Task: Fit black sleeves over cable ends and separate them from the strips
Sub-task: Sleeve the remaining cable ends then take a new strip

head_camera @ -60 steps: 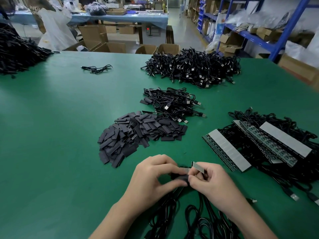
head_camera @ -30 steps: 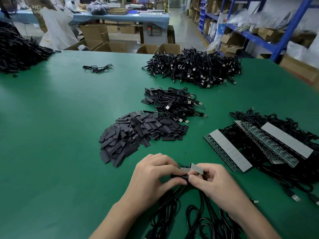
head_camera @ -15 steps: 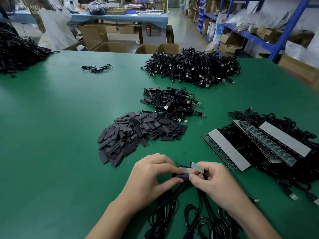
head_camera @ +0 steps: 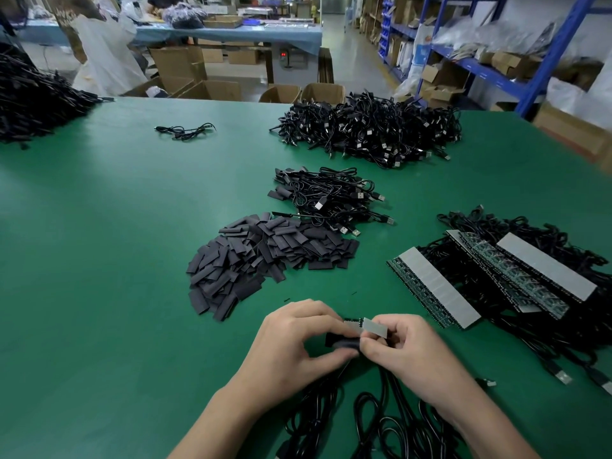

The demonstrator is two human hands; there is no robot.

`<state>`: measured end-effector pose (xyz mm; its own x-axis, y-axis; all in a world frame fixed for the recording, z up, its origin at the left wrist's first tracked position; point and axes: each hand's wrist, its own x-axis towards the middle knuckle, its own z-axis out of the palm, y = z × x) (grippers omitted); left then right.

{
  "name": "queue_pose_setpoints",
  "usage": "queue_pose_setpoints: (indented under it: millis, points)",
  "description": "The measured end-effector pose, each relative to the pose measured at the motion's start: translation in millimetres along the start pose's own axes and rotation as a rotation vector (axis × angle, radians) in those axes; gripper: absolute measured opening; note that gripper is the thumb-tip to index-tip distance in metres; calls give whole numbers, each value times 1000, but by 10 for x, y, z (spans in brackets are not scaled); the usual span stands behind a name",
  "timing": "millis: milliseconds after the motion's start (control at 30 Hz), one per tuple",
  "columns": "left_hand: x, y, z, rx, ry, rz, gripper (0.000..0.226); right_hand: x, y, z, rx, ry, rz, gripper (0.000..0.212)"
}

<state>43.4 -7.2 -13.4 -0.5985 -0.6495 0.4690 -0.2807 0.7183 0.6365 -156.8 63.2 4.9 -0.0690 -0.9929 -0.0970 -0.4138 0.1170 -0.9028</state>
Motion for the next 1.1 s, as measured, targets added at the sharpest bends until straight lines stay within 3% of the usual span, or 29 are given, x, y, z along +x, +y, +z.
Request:
queue_pose_setpoints:
  millis: [633,1100]
  points:
    - [5,-13,-1,29,16,-17,17,-3,-11,-10,-15,64,4,43]
    - [12,18,-29,43,5,5,14,-10,-18,-16,66,-63,4,42]
